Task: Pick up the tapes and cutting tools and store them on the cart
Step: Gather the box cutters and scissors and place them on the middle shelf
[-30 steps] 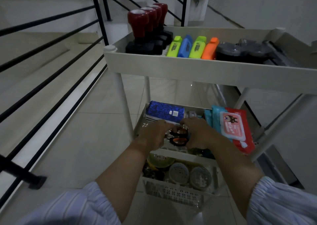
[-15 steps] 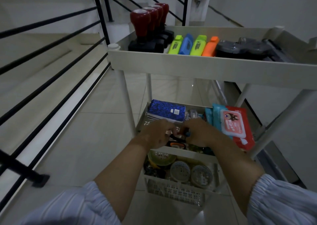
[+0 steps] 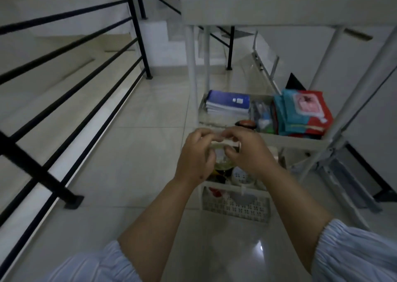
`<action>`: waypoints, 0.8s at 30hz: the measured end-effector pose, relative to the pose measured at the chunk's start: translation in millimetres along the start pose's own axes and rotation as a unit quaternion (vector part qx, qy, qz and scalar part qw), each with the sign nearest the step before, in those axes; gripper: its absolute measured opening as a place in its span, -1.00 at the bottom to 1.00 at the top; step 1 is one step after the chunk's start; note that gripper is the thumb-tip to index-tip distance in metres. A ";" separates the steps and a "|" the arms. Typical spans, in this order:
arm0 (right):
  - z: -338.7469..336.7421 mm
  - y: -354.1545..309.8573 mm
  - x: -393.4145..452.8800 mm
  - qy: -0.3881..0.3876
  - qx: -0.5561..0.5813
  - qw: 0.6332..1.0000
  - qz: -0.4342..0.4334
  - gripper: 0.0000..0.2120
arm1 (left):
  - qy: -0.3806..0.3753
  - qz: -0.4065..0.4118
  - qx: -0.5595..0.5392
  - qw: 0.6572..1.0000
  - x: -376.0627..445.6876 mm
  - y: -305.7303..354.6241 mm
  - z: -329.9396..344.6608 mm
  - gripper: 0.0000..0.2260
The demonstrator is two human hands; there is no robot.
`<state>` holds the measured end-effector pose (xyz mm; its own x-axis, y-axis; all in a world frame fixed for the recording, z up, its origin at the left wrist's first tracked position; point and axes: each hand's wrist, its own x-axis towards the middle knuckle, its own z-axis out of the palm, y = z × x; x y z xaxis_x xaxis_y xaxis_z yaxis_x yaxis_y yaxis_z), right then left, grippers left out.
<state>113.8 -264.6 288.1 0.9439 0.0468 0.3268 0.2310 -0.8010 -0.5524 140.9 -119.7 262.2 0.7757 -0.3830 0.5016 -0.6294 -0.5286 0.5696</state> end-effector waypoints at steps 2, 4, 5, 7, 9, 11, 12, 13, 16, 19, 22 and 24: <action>19.8 -13.3 -20.6 -0.009 -0.005 1.000 0.013 -0.71 | -0.007 -0.018 0.005 1.000 -30.2 -7.6 -10.3 -0.74; 41.0 -23.7 -40.1 -0.035 -0.014 0.999 0.017 -0.68 | -0.007 -0.042 0.013 0.999 -61.0 -19.9 -19.3 -0.74; 51.6 -27.9 -50.8 -0.048 -0.010 0.999 0.016 -0.67 | -0.005 -0.062 0.018 0.998 -77.9 -26.2 -23.4 -0.73; 71.7 -36.0 -72.3 -0.067 0.017 0.997 0.018 -0.67 | -0.007 -0.099 0.026 0.995 -114.4 -36.9 -30.6 -0.73; 91.6 -42.5 -90.1 -0.093 0.034 0.995 0.015 -0.66 | -0.007 -0.129 0.040 0.991 -152.0 -48.3 -37.1 -0.72; 111.1 -49.1 -102.0 -0.124 0.026 0.992 0.001 -0.64 | -0.003 -0.164 0.055 0.985 -186.4 -61.2 -44.0 -0.74; 121.1 -52.8 -105.7 -0.136 0.020 0.990 -0.008 -0.63 | 0.004 -0.184 0.058 0.981 -201.2 -69.1 -47.5 -0.75; 132.2 -56.8 -109.3 -0.149 0.021 0.989 -0.015 -0.62 | 0.011 -0.207 0.061 0.976 -216.4 -76.8 -51.0 -0.74; 168.6 -69.9 -119.3 -0.195 0.031 0.980 -0.030 -0.61 | 0.014 -0.273 0.063 0.960 -262.1 -94.5 -62.5 -0.68; 208.7 -84.5 -119.6 -0.211 0.043 0.975 -0.044 -0.61 | 0.011 -0.318 0.079 0.945 -299.6 -116.8 -76.3 -0.61; 258.8 -94.2 -116.3 -0.233 0.058 0.970 -0.029 -0.61 | 0.024 -0.374 0.092 0.923 -327.0 -154.2 -86.3 -0.70; 295.7 -97.9 -112.6 -0.254 0.066 0.965 -0.023 -0.60 | 0.031 -0.400 0.078 0.913 -340.1 -180.7 -87.3 -0.71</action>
<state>54.7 -15.0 78.7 0.9180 0.3939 -0.0460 0.2720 -0.7097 -0.6499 -13.3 172.2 45.5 0.9769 0.2137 0.0053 0.1546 -0.7238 0.6725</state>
